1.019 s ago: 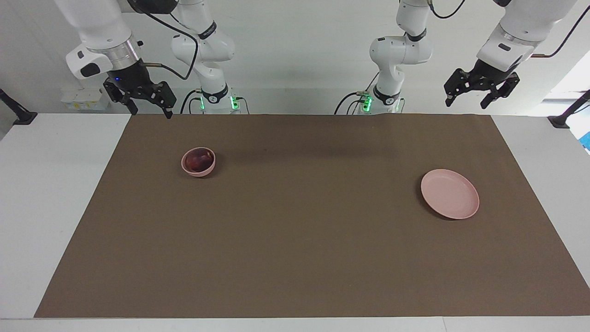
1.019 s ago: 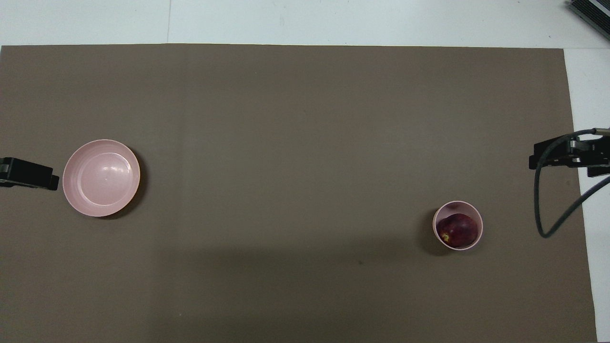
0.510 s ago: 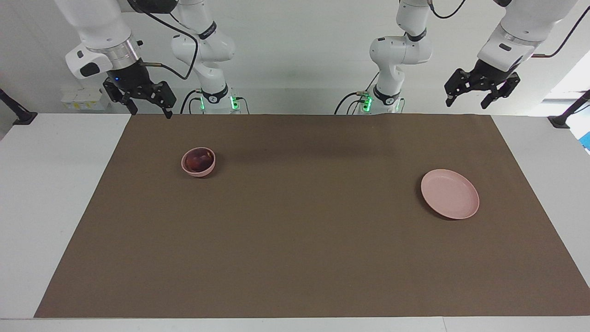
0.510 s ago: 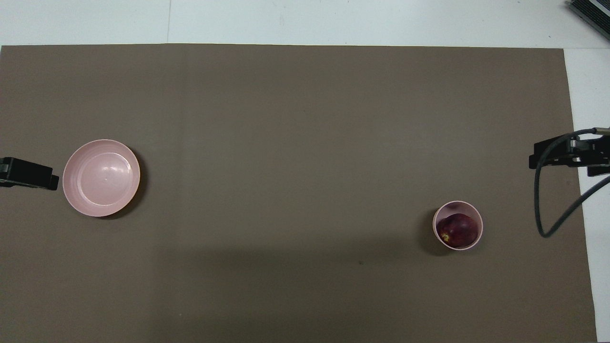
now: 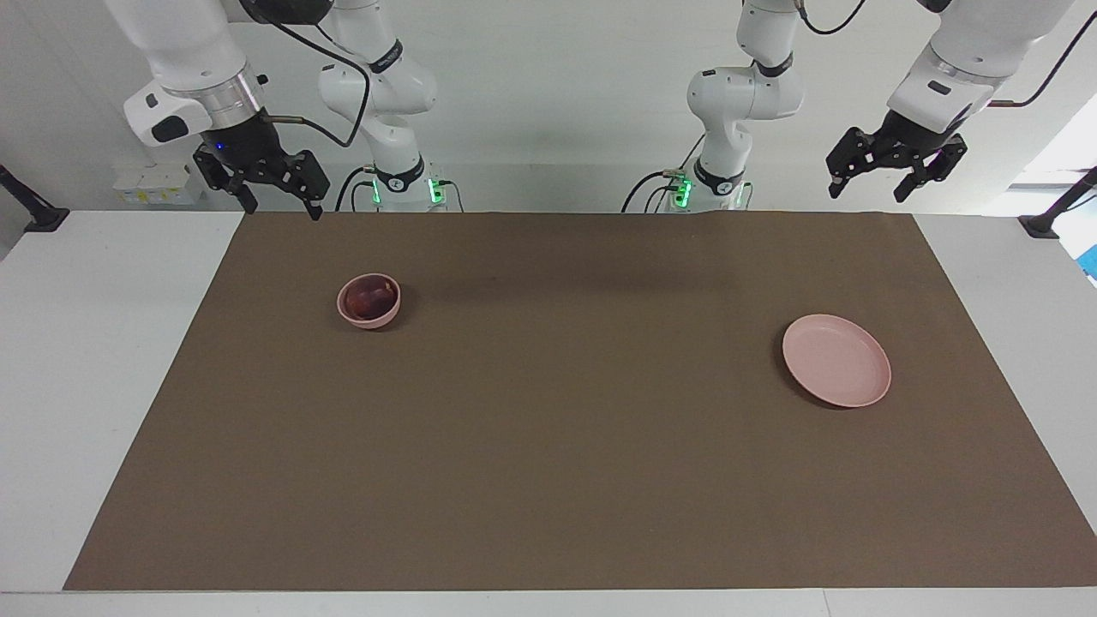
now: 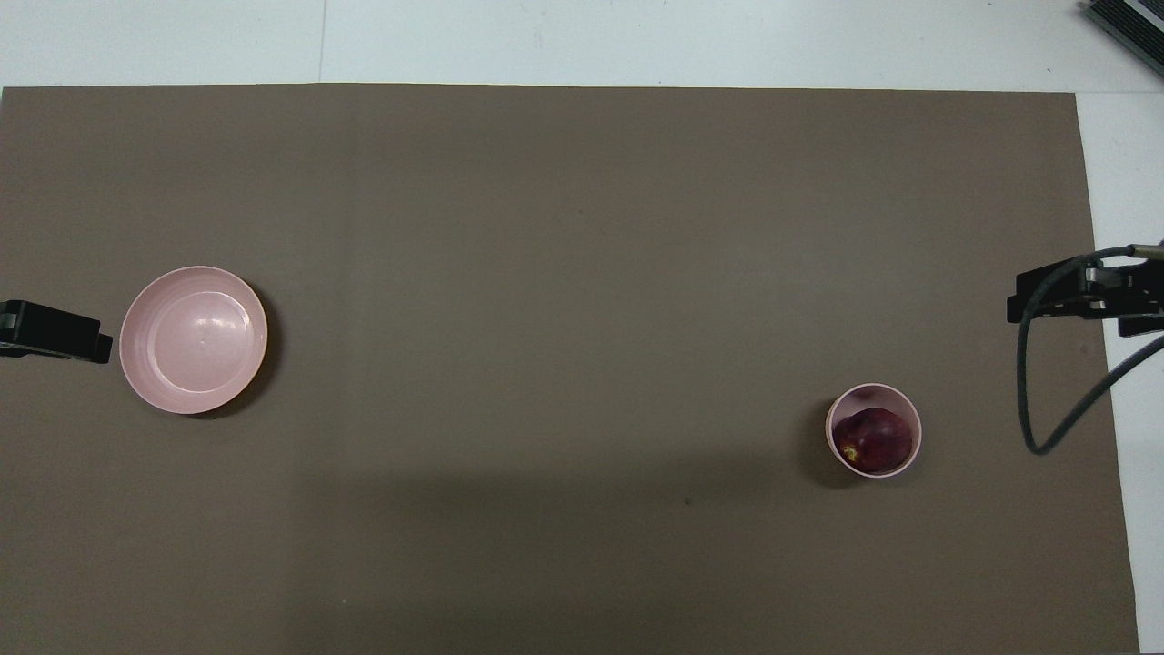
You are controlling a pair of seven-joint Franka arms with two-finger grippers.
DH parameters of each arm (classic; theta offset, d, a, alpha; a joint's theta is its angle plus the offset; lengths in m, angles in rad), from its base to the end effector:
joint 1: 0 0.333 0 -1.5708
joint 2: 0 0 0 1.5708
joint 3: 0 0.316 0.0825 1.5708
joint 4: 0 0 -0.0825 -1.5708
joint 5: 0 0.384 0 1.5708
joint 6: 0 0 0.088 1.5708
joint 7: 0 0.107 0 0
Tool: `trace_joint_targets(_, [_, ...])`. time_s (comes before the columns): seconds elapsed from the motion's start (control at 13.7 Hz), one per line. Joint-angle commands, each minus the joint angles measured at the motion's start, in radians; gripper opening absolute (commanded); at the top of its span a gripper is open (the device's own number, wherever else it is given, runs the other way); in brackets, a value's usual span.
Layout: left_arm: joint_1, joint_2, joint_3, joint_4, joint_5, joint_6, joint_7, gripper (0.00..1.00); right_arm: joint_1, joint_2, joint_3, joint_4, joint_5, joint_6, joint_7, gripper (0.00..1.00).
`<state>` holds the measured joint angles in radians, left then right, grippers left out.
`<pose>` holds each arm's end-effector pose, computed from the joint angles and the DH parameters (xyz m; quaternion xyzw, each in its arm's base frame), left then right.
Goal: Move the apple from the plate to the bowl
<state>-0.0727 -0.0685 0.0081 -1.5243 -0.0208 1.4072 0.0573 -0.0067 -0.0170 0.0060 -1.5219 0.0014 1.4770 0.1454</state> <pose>0.5141 -0.0356 0.6688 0.9977 -0.0623 -0.0243 0.0105 0.5398 -0.0002 0.6486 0.9972 -0.0729 -0.0140 0.0004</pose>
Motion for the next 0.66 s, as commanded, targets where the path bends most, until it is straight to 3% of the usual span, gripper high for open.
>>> trace_joint_targets(0.0, [-0.002,0.004,0.003,0.010,0.019,0.006,-0.001,1.00,-0.010,0.008,0.008,0.016,0.008,0.000,-0.020,1.00])
trace_joint_targets(0.58, [-0.002,0.004,0.003,0.010,0.019,0.006,-0.007,1.00,-0.010,0.002,0.008,0.002,0.017,-0.004,-0.020,1.00])
